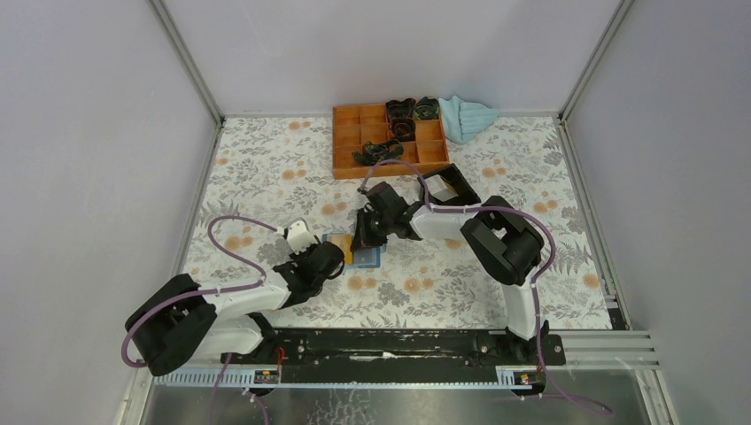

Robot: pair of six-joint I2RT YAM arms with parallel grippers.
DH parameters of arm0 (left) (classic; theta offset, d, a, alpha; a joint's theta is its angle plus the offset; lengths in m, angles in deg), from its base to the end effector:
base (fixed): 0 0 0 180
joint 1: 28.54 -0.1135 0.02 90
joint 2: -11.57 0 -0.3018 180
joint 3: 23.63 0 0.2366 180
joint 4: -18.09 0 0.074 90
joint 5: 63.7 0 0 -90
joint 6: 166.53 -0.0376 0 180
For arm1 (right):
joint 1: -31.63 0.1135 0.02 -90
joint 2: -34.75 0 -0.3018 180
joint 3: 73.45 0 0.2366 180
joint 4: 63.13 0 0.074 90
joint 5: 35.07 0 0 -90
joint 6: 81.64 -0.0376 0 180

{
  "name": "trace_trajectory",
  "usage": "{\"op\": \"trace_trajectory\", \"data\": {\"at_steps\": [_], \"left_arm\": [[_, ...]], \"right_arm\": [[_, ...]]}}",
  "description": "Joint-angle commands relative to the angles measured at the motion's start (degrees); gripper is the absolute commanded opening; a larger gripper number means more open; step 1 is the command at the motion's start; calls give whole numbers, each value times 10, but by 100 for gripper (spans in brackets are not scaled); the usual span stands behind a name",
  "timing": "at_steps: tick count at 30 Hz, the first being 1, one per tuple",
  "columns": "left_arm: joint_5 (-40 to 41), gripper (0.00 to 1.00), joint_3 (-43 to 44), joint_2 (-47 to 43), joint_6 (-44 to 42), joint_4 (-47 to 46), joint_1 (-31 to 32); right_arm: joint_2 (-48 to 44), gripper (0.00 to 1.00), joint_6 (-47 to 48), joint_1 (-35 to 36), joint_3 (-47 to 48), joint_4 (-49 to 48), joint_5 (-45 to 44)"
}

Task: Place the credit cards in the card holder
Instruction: Insert the credit card into the card holder.

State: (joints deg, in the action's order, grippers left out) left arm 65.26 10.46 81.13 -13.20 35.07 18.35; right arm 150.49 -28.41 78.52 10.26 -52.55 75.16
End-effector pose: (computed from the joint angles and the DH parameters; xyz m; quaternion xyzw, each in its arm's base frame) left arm 0.1336 -0.1081 0.1772 -0.2338 0.8681 -0.0683 0.4325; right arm 0.2858 0.3243 0.1859 -0.1498 0.8917 0.3837 0.1875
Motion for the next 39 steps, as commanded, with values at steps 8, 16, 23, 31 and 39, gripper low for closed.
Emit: {"op": "trace_trajectory", "data": {"at_steps": [8, 16, 23, 31, 39], "left_arm": [[-2, 31, -10, 0, 6, 18, 7], [6, 31, -14, -21, 12, 27, 8], [13, 31, -17, -39, 15, 29, 11], [14, 30, -18, -29, 15, 6, 19], [16, 29, -17, -20, 19, -2, 26]], "right_arm": [[24, 5, -13, 13, 19, -25, 11], [30, 5, -19, 17, 20, -35, 16], [32, 5, -26, 24, 19, -43, 18], [25, 5, -33, 32, 10, -53, 17], [25, 6, -39, 38, 7, -59, 20]]}}
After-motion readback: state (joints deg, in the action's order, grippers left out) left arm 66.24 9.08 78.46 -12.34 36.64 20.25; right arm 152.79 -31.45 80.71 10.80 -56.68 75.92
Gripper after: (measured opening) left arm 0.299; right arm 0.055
